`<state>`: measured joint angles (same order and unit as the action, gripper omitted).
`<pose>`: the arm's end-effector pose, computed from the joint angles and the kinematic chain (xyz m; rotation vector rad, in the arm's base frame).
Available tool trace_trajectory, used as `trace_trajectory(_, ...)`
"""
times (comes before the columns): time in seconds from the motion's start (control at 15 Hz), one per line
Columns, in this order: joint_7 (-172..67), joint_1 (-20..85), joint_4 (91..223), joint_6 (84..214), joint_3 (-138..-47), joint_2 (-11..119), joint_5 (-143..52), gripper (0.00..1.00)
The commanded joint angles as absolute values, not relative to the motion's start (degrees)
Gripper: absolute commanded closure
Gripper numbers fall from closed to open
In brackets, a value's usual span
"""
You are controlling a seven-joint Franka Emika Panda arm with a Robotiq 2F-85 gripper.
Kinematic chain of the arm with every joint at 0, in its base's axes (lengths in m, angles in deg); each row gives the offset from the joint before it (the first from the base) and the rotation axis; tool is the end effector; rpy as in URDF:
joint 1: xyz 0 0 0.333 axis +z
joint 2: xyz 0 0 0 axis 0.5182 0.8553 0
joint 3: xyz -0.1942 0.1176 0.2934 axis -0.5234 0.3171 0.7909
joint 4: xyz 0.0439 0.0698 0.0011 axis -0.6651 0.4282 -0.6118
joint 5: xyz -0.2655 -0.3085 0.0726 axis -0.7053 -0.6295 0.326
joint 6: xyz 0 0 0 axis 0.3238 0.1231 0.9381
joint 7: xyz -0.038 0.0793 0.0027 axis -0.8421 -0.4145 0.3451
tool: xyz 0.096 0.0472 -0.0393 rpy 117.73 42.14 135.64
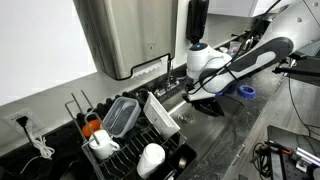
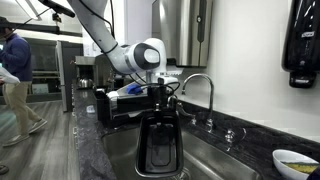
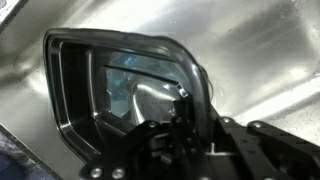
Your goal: Move the black bowl from the dish drainer to the sink
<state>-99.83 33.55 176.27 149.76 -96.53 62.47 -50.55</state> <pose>0.6528 -0.0590 0.2863 2.6961 -1.2965 0.0646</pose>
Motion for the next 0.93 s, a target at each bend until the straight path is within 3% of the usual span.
trace_trajectory(0.0,-99.17,34.15,178.53,152.97,-97.66,62.85,-51.98,0.94)
trace_trajectory(0.87,-100.92,35.50,176.45,156.89,-98.92,69.09,-51.38,0.94)
